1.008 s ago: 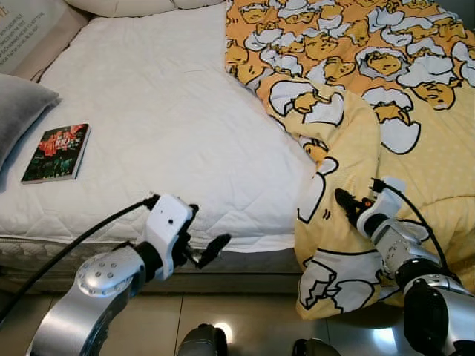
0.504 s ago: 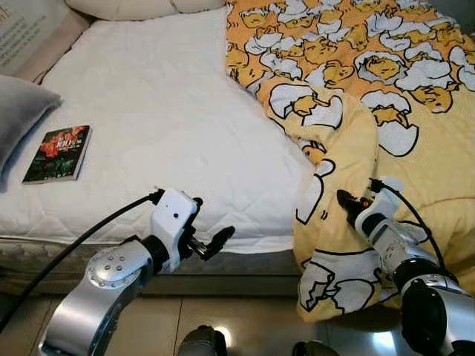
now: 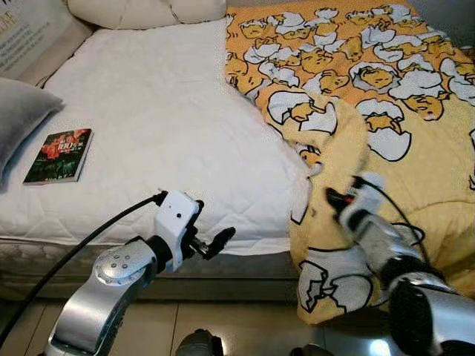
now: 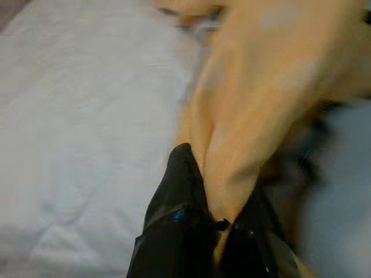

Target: Clean up the room

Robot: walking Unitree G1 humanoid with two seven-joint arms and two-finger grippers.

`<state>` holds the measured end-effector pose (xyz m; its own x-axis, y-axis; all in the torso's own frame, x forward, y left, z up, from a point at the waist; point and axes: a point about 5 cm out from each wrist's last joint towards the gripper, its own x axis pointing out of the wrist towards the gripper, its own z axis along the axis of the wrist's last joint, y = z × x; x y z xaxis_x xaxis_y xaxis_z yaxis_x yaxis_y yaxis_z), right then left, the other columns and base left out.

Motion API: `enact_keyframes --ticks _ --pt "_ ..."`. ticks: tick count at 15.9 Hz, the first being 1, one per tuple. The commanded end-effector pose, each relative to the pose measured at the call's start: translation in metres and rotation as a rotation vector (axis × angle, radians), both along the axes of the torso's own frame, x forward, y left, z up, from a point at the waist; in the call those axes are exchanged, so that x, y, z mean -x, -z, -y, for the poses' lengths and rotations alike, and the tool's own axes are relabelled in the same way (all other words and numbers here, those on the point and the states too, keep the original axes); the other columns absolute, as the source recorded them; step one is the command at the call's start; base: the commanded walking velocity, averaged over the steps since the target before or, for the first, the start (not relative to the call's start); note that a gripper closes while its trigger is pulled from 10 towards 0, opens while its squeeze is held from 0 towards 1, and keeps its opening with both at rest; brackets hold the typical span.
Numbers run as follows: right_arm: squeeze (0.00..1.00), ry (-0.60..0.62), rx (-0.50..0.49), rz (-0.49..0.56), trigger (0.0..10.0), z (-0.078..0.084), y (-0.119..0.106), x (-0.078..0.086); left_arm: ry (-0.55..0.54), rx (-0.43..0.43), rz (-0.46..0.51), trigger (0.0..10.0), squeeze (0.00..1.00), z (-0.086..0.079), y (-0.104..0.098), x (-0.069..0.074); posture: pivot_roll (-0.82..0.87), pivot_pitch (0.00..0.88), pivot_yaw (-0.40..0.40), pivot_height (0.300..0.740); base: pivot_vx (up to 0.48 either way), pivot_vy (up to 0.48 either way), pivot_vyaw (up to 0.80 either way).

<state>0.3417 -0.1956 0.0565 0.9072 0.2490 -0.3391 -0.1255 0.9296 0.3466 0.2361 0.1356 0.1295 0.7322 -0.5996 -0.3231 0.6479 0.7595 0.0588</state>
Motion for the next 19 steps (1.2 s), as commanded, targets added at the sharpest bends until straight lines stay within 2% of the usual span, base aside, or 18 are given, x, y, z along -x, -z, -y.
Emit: enact_keyframes --ticks 1,2,6,8,9,10,13,15,19 --pt "0.00 -0.122 0.021 0.065 0.0 -0.024 -0.014 -0.010 0.017 -0.002 -0.008 10.0 0.00 -0.001 0.001 -0.002 0.10 0.023 0.069 0.740 0.000 0.000 0.00" --pt "0.00 -0.146 0.019 0.072 0.0 -0.030 -0.015 -0.011 0.018 -0.006 -0.009 10.0 0.00 -0.001 0.002 -0.002 0.09 0.026 0.061 0.740 0.000 0.000 0.00" --pt "0.00 -0.459 0.018 0.174 0.0 -0.097 -0.035 -0.016 -0.055 -0.050 -0.010 10.0 0.00 -0.019 0.006 -0.005 0.09 0.028 0.054 0.740 0.000 0.000 0.00" --pt "0.00 -0.636 0.024 0.209 0.0 -0.128 -0.039 -0.008 -0.091 -0.065 -0.012 10.0 0.00 -0.031 0.006 -0.004 0.10 0.028 0.046 0.740 0.000 0.000 0.00" --pt "0.00 -0.740 0.028 0.215 0.0 -0.141 -0.037 -0.001 -0.101 -0.072 -0.014 10.0 0.00 -0.035 0.006 -0.003 0.10 0.028 0.042 0.740 0.000 0.000 0.00" --pt "0.00 -0.893 0.037 0.212 0.0 -0.156 -0.030 0.014 -0.114 -0.079 -0.020 10.0 0.00 -0.041 0.006 0.000 0.10 0.029 0.037 0.740 0.000 0.000 0.00" --pt "0.00 -1.098 0.074 0.180 0.0 -0.167 -0.013 0.040 -0.136 -0.100 -0.046 10.0 0.00 -0.051 0.011 0.007 0.10 0.031 0.035 0.740 0.000 0.000 0.00" --pt "0.00 -1.159 0.071 0.172 0.0 -0.168 -0.010 0.049 -0.146 -0.114 -0.060 10.0 0.00 -0.057 0.013 0.010 0.10 0.033 0.037 0.740 0.000 0.000 0.00" --pt "0.00 -1.263 -0.051 0.240 0.0 -0.177 -0.021 0.069 -0.164 -0.138 -0.071 10.0 0.00 -0.069 0.014 0.013 0.10 0.040 0.041 0.740 0.000 0.000 0.00"
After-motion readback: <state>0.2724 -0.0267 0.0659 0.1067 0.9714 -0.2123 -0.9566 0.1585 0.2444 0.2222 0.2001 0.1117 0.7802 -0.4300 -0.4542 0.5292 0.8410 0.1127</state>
